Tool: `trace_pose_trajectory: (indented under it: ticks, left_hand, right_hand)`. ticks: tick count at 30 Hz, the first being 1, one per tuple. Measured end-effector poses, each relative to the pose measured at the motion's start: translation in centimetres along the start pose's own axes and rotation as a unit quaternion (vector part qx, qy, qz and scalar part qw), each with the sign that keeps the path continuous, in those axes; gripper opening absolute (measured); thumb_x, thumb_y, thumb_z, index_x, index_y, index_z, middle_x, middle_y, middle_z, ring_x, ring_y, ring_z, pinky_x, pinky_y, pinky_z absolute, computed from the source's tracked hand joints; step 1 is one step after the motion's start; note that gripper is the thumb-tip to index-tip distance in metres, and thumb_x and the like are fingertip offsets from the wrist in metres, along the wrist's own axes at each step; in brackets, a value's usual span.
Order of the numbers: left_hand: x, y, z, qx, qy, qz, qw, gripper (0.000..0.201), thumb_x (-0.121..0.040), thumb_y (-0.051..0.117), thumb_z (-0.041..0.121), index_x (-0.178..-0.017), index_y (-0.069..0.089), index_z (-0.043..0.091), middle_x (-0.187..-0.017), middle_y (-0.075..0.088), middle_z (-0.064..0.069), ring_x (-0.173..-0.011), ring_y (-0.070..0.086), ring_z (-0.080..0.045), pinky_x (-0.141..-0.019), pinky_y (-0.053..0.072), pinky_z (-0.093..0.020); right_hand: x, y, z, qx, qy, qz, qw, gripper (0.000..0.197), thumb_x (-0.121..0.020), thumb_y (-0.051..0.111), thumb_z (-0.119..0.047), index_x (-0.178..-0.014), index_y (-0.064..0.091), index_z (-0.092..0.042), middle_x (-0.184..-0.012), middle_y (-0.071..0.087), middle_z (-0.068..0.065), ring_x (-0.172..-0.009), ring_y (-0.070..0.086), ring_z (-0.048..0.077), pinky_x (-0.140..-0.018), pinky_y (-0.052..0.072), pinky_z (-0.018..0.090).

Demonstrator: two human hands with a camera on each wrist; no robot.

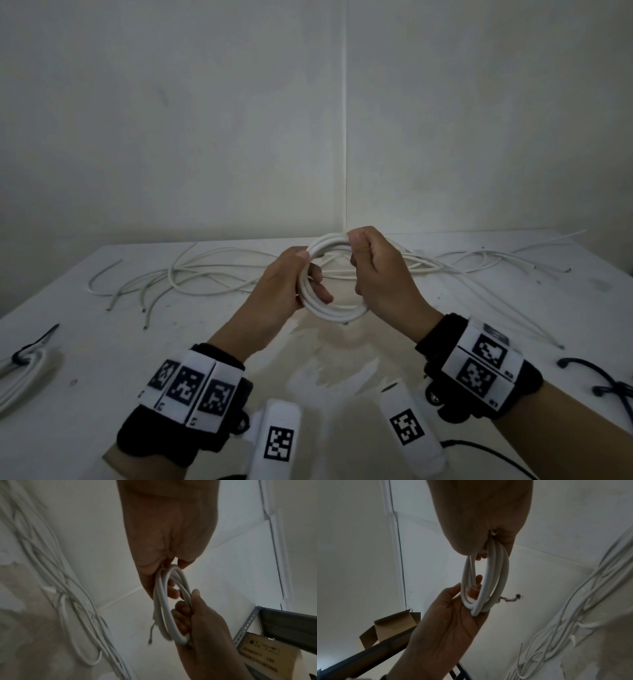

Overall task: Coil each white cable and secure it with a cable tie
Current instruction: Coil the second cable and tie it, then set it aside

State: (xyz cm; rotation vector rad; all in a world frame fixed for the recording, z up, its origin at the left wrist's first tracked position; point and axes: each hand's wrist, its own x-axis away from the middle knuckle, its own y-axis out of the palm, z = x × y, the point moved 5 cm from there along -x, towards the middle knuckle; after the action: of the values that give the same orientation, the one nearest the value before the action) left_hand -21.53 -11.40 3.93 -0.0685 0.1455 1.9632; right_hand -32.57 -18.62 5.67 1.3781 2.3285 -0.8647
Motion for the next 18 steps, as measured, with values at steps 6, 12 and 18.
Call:
trace_pose_trajectory:
  ticks: [6,12,18]
  left_hand:
    - [0.1,1.0,0.2,-0.001,-0.044,0.004,0.999,0.043,-0.098,0.033,0.032,-0.067,0.049,0.007,-0.045,0.034,0.004,-0.038,0.035,-0.01,-0.049,0.043,-0.026]
    - [0.4,2.1,0.6,-0.001,0.018,0.057,0.998,0.039,-0.096,0.044,0.032,-0.061,0.038,0.015,-0.041,0.029,0.013,-0.035,0.027,-0.005,-0.038,0.032,-0.018]
    - [0.0,1.5,0.8,0.094,0.031,0.131,0.986,0.041,-0.097,0.042,0.033,-0.06,0.032,0.017,-0.042,0.023,0.009,-0.035,0.022,-0.007,-0.037,0.03,-0.017]
  right_hand:
    - [0.1,0.3,-0.4,0.036,-0.021,-0.044,0.998,0.021,-0.098,0.034,-0.028,-0.081,0.043,-0.022,-0.059,0.041,-0.004,-0.046,0.037,0.008,-0.051,0.033,0.029]
    - [-0.1,-0.2,-0.6,-0.028,-0.017,-0.033,0.999,0.022,-0.098,0.035,-0.027,-0.079,0.045,-0.03,-0.061,0.042,-0.007,-0.045,0.039,0.004,-0.051,0.035,0.026]
    - [0.4,-0.2,-0.1,-0.14,0.025,-0.056,0.988,0.029,-0.099,0.026,-0.025,-0.101,0.052,-0.011,-0.064,0.043,-0.002,-0.052,0.046,0.006,-0.057,0.04,0.019]
